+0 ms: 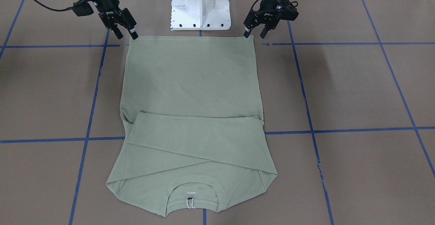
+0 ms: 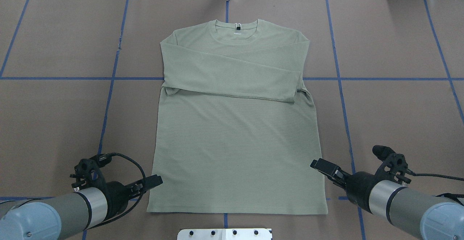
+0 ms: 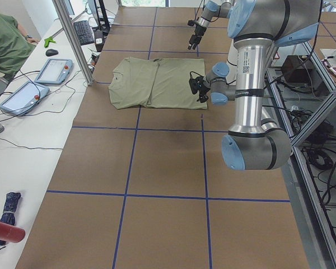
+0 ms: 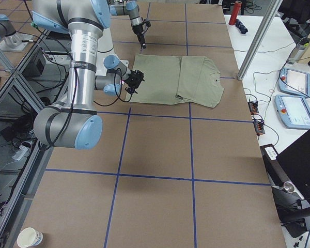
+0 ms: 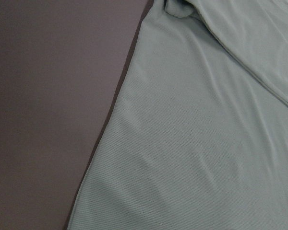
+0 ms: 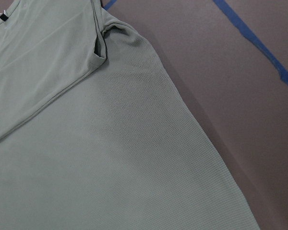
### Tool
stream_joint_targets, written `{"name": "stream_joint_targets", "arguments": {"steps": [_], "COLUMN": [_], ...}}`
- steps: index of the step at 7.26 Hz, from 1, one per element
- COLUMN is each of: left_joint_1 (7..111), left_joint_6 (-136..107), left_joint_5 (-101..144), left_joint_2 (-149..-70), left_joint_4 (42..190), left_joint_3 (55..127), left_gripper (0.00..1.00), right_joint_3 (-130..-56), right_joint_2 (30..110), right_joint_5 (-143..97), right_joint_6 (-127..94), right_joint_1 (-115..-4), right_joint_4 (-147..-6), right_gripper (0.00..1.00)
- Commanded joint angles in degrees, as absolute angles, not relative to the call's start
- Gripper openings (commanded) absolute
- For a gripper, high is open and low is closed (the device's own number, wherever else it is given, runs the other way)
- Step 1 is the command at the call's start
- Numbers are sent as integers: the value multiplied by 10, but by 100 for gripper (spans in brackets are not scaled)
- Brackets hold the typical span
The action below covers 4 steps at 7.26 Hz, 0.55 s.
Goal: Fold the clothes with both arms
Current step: 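Move both grippers toward the hem corners nearest the robot, then hold both grippers at the hem corners nearest the robot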
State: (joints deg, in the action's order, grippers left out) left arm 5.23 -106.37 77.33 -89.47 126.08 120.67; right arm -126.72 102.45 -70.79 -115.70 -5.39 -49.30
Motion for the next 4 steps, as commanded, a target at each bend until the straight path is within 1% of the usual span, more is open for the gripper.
{"name": "stream_joint_targets", "arguments": {"steps": [1, 4], "left_joint_1": [30, 7], "left_joint_6": [-1067, -1067], "left_joint_5": [772, 772], "left_joint_2": [-899, -907], "left_joint_4": [1261, 1261], "left_joint_3": [1175, 1172], "left_gripper": [91, 91], "right_joint_3": [-1267, -1267], "right_joint_2": [1025, 1025], "right_joint_5": [-707, -706], "right_joint_6": [-1158, -1158], "right_joint_1": [-52, -50], "right_joint_4": [-491, -491], "right_gripper": [99, 99]}}
